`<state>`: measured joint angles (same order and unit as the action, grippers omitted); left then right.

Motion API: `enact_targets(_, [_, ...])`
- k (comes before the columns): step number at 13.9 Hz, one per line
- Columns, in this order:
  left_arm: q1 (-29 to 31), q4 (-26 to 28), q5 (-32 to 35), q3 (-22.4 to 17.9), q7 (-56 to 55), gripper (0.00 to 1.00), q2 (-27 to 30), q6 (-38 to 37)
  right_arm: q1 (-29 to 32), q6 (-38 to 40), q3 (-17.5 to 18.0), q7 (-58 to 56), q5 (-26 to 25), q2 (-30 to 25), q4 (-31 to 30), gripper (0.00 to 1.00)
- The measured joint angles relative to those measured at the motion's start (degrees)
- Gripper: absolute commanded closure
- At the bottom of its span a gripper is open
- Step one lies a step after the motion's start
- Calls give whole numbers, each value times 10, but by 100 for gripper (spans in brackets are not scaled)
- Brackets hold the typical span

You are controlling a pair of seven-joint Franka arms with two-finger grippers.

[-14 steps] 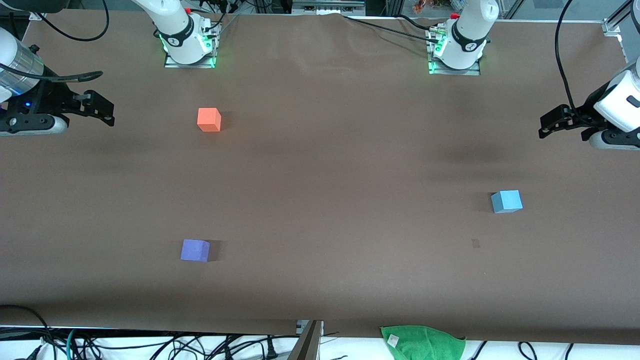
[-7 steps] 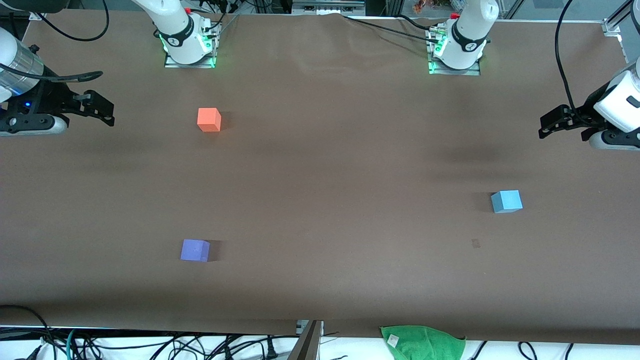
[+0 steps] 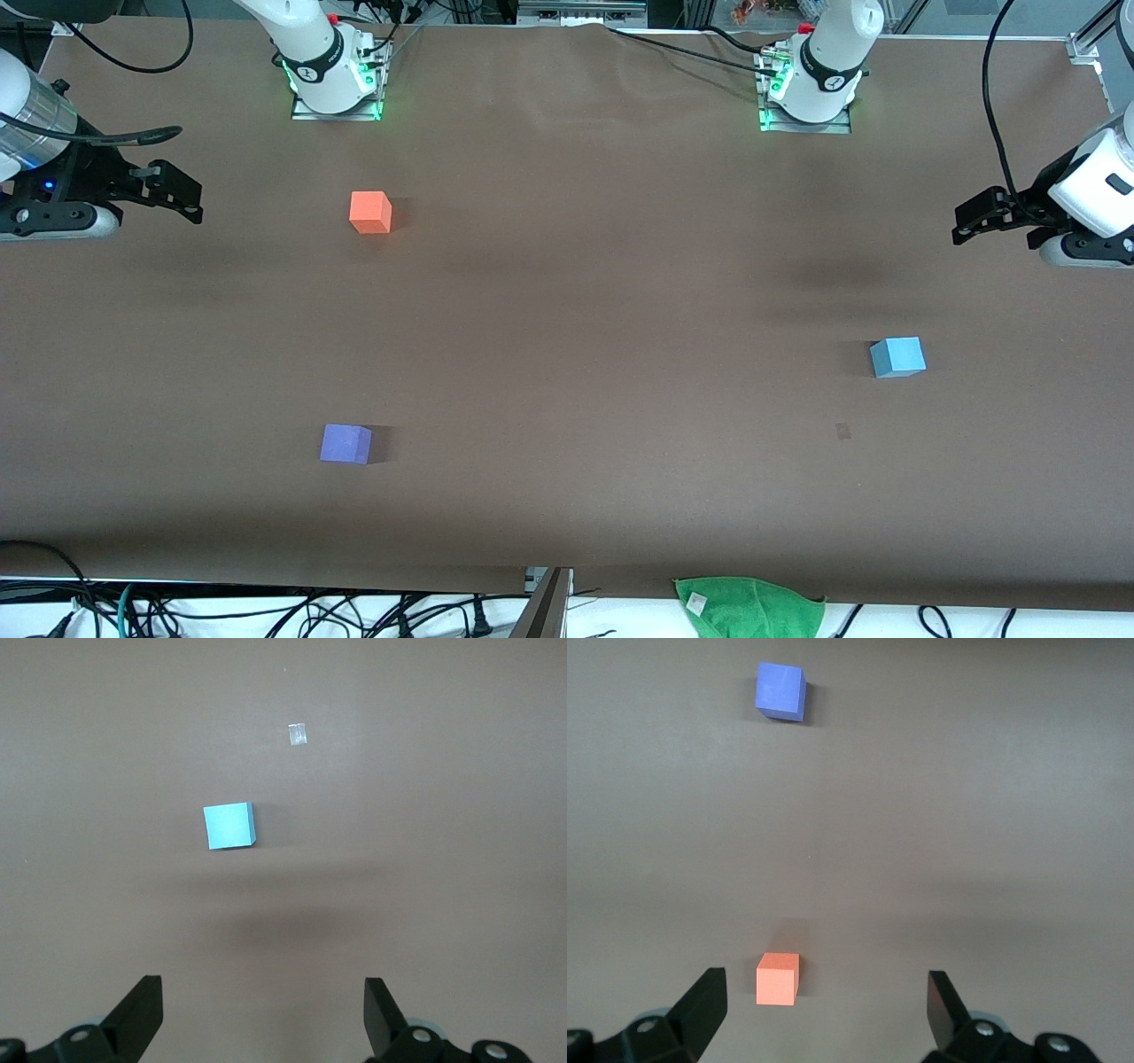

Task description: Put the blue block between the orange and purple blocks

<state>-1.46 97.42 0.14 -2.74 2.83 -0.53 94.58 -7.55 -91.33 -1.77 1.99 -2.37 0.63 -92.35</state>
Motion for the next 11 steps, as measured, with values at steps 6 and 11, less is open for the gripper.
enact_targets(6, [0,-22,0,0,0,0,-30,0,0,0,0,0,0,0,0,0])
enact_targets(11, [0,-23,0,0,0,0,-31,-3,0,0,0,0,0,0,0,0])
